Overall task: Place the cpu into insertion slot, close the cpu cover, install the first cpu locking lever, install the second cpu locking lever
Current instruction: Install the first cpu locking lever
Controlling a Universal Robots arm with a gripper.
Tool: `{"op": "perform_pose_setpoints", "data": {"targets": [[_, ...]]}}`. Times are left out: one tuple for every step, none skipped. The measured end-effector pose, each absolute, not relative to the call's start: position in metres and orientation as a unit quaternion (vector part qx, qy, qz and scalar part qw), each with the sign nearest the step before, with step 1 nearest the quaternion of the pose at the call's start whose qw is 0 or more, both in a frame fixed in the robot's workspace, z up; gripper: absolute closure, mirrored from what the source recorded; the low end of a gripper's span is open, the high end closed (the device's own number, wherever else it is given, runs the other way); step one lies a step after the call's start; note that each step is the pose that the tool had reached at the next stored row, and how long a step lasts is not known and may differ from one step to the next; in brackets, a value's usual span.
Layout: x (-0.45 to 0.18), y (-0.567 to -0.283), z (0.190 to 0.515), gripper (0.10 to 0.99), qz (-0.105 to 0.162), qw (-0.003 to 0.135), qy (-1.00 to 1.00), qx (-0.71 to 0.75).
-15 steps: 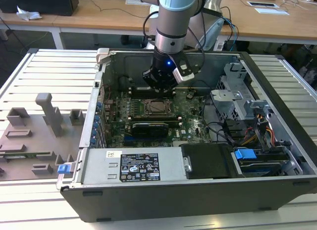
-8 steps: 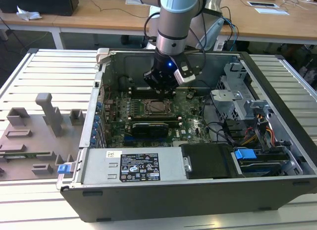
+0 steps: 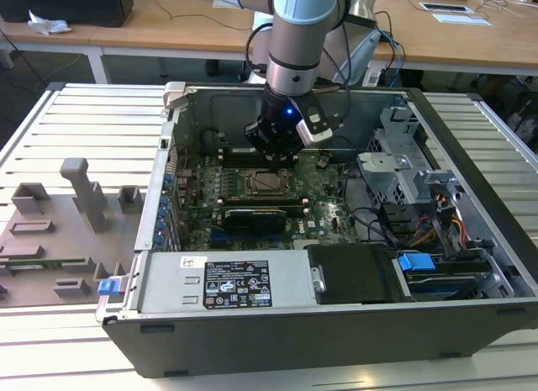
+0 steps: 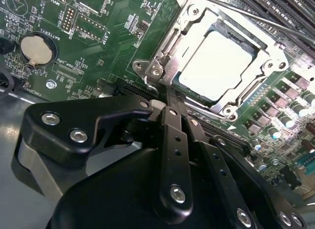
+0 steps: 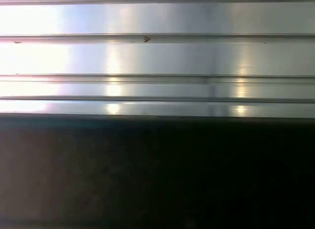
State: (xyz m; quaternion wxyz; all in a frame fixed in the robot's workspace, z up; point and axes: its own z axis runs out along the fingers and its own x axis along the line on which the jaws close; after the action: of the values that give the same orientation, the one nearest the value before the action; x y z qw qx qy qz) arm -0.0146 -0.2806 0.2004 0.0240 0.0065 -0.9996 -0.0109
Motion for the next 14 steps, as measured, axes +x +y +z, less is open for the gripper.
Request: {"op": "perform_pose_setpoints", "data": {"targets": [[-0.014, -0.28, 0.2, 0.98, -0.011, 0.024, -1.0, 0.007], [-0.014, -0.28, 0.2, 0.98, -0.011, 0.024, -1.0, 0.007], [-0.014, -0.28, 0.201, 0.98, -0.011, 0.024, -1.0, 0.007], [-0.014, -0.28, 0.202, 0.98, -0.012, 0.024, -1.0, 0.007], [-0.014, -0.279, 0.204, 0.98, -0.012, 0.024, -1.0, 0.007], [-0.014, -0.28, 0.21, 0.98, -0.011, 0.024, -1.0, 0.007], [-0.014, -0.28, 0.213, 0.98, -0.011, 0.024, -1.0, 0.007], [-0.014, -0.28, 0.214, 0.98, -0.011, 0.024, -1.0, 0.007], [-0.014, -0.281, 0.215, 0.98, -0.011, 0.024, -1.0, 0.007], [-0.014, -0.282, 0.215, 0.98, -0.011, 0.024, -1.0, 0.007], [-0.014, -0.284, 0.215, 0.98, -0.011, 0.024, -1.0, 0.007], [-0.014, -0.287, 0.215, 0.98, -0.011, 0.024, -1.0, 0.007], [-0.014, -0.29, 0.215, 0.98, -0.011, 0.024, -1.0, 0.007], [-0.014, -0.295, 0.215, 0.98, -0.011, 0.024, -1.0, 0.006]]}}
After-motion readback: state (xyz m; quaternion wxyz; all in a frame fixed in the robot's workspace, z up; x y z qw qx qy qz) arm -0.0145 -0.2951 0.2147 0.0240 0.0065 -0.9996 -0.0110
